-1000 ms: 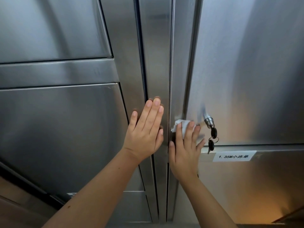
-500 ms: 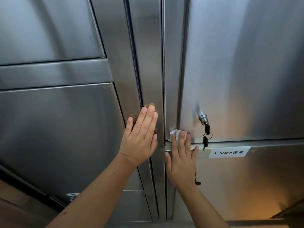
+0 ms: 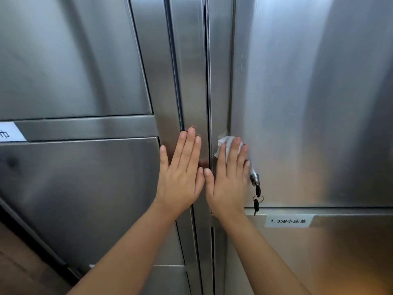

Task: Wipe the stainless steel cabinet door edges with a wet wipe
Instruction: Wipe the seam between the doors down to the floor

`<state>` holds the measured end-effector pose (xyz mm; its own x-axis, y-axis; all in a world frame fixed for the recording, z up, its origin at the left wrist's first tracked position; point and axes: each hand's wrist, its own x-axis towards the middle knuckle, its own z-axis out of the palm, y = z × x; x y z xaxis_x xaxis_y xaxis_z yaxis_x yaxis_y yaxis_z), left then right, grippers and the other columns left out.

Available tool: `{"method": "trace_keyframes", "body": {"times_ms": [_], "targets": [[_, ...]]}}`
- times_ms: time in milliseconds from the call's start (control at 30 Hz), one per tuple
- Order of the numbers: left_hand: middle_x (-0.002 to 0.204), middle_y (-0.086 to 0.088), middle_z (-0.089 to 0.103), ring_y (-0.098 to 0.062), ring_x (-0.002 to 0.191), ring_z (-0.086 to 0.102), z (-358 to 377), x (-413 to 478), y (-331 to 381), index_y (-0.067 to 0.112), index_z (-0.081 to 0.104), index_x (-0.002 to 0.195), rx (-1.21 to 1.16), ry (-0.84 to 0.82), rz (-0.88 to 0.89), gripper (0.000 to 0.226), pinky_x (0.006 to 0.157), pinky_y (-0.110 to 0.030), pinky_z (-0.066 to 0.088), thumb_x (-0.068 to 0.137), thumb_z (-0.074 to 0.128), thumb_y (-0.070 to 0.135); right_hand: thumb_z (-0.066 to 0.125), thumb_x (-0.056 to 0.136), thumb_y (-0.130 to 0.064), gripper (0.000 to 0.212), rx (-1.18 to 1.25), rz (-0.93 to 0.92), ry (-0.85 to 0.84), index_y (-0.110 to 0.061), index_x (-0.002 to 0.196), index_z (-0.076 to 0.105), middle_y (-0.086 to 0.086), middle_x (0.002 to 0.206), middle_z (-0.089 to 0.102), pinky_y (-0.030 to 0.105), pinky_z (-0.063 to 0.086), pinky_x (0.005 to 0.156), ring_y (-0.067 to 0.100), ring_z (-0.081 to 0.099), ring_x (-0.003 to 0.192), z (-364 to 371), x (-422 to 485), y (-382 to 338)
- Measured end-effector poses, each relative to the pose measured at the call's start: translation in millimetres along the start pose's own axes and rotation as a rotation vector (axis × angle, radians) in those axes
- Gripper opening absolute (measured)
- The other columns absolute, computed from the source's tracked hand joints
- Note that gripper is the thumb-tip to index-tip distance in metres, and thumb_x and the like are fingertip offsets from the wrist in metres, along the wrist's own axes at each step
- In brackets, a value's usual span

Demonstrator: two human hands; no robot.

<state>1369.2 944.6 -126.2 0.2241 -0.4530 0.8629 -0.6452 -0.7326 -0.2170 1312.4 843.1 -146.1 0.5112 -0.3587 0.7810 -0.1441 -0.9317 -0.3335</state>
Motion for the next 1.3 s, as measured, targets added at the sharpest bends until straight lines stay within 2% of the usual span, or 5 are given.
{"method": "trace_keyframes", "body": {"times_ms": [467,633,800,1067,1300], "targets": [[0.15,-0.012,0.019,-0.02,0.141,0.015,-52.2,119.3,-37.1,0.001,0.028,0.142,0.002,0.133,0.046,0.06,0.11,-0.051,0.009,0.087,0.037,0.023,0.012,0.094,-0.05,0.068,-0.078,-0.197,0.023,-0.011,0.149,0.011,0.004,0.152,-0.015,0.042,-0.005,0.113,0.024,-0.017,0.141,-73.4,124.6,-23.4],[0.152,-0.008,0.022,-0.02,0.141,0.02,-72.7,165.7,-56.8,0.012,0.028,0.145,-0.001,0.183,0.091,0.058,0.107,-0.058,0.022,0.089,0.037,0.024,0.033,0.096,-0.045,0.064,-0.151,-0.293,0.086,-0.011,0.149,0.018,0.006,0.153,-0.006,0.047,0.009,0.113,0.027,-0.009,0.14,-107.6,174.9,-33.5],[0.15,-0.008,0.03,-0.023,0.138,0.028,-92.0,208.1,-72.9,0.016,0.036,0.142,-0.012,0.244,0.138,0.054,0.104,-0.06,0.027,0.089,0.039,0.023,0.031,0.097,-0.047,0.066,-0.192,-0.345,0.139,-0.018,0.149,0.002,-0.001,0.151,-0.017,0.035,-0.011,0.111,0.018,-0.02,0.139,-130.6,217.8,-47.3],[0.154,-0.004,0.017,-0.021,0.142,0.014,-119.6,263.8,-82.8,0.018,0.026,0.146,-0.01,0.201,0.081,0.055,0.107,-0.058,0.018,0.092,0.026,0.027,0.023,0.097,-0.048,0.063,-0.226,-0.374,0.186,-0.019,0.15,0.008,-0.005,0.147,-0.024,0.037,-0.009,0.11,0.016,-0.016,0.141,-163.9,274.1,-65.9],[0.155,-0.001,0.014,-0.019,0.143,0.011,-136.0,305.0,-93.2,0.018,0.024,0.147,-0.019,0.246,0.085,0.056,0.109,-0.056,0.015,0.094,0.044,0.02,0.018,0.096,-0.05,0.063,-0.28,-0.374,0.194,-0.02,0.15,0.004,-0.005,0.145,-0.029,0.04,-0.009,0.111,0.018,-0.017,0.143,-187.6,313.2,-79.1]]}}
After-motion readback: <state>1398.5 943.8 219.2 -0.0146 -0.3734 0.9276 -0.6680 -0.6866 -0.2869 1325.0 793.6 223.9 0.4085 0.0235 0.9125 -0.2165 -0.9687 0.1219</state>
